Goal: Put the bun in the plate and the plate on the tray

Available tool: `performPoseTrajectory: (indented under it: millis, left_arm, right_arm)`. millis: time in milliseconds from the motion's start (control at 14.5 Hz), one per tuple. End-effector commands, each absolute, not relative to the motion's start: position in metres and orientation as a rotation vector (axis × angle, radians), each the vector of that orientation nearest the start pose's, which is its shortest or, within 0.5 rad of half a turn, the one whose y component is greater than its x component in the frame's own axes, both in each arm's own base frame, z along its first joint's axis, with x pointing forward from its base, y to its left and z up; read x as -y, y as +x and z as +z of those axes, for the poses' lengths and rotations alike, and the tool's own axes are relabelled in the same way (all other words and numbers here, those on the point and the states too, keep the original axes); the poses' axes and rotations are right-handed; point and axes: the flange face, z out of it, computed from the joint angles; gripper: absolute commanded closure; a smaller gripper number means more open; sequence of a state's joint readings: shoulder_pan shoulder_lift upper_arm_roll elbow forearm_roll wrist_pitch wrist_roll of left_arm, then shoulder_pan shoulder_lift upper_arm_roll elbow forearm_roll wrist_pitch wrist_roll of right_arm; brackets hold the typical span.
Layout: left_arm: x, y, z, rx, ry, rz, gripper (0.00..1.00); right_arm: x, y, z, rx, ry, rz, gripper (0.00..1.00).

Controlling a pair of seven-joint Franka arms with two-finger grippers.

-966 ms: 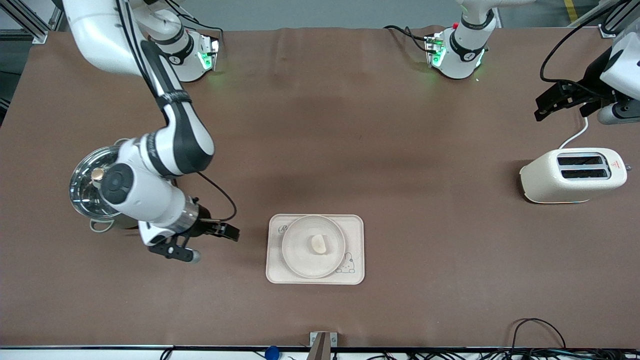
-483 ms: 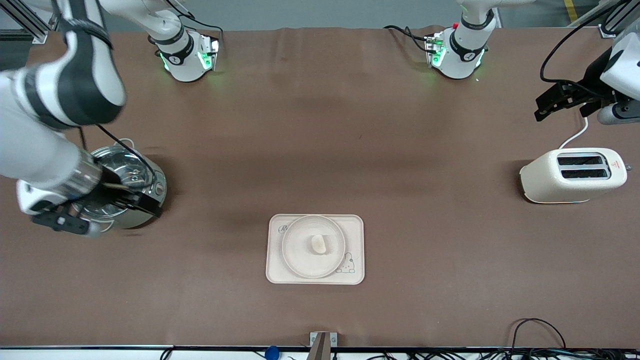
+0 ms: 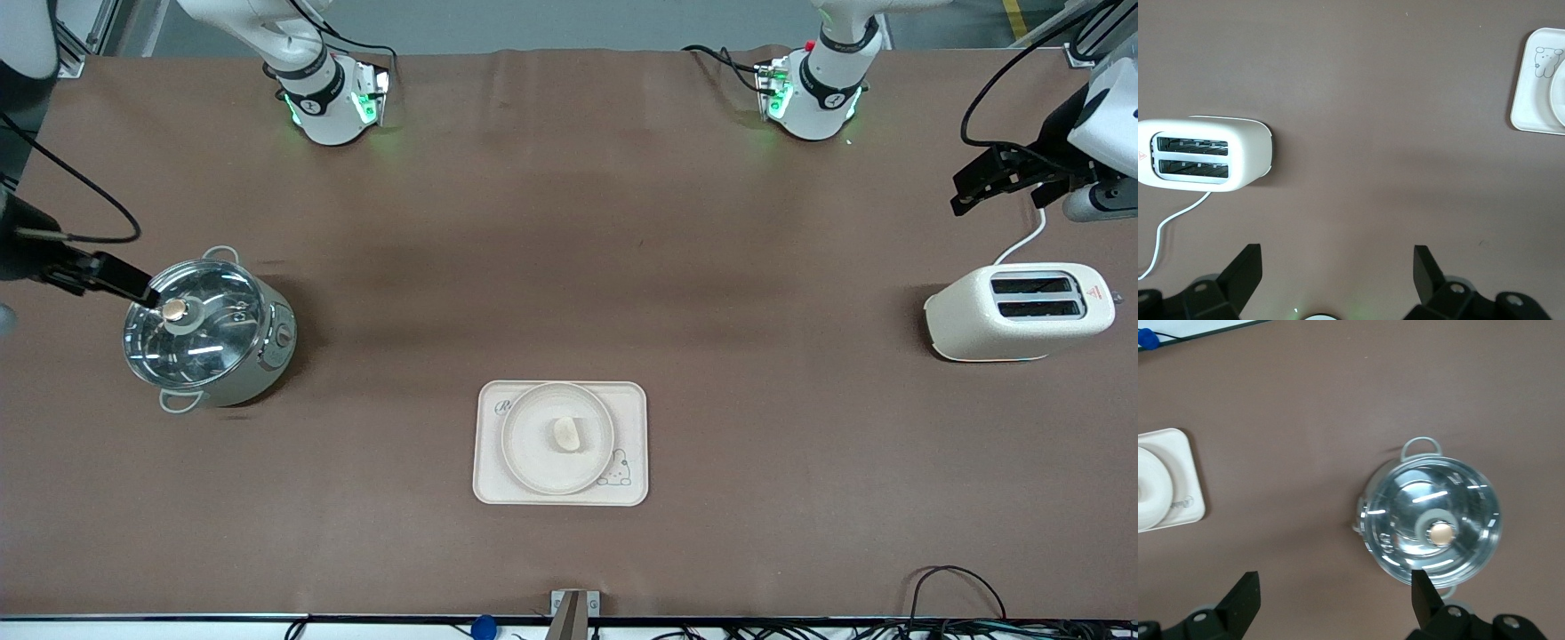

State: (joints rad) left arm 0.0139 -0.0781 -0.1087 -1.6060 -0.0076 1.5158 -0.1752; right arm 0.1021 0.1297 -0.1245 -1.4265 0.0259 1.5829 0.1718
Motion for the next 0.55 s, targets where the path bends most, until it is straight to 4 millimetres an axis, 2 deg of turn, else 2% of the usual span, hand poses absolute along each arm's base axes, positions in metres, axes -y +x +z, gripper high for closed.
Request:
performPoseTrajectory:
  millis: [0, 207, 345, 483]
  left_arm:
    - [0.05, 0.52, 0.649, 0.092, -3.129, 0.004, 0.0]
    - [0.049, 0.52, 0.648, 0.078, -3.129, 0.006, 0.0]
    - [0.049, 0.522, 0.651, 0.07, -3.129, -0.001, 0.0]
    - [0.05, 0.524, 0.653, 0.054, -3.129, -0.006, 0.0]
  right_arm:
    - [0.009, 0.59, 0.611, -0.227, -3.156, -0.02, 0.0]
    - [0.021, 0.59, 0.607, -0.215, -3.159, -0.002, 0.0]
    - [0.046, 0.586, 0.604, -0.205, -3.159, 0.041, 0.0]
    - [0.053, 0.579, 0.61, -0.213, -3.156, 0.068, 0.0]
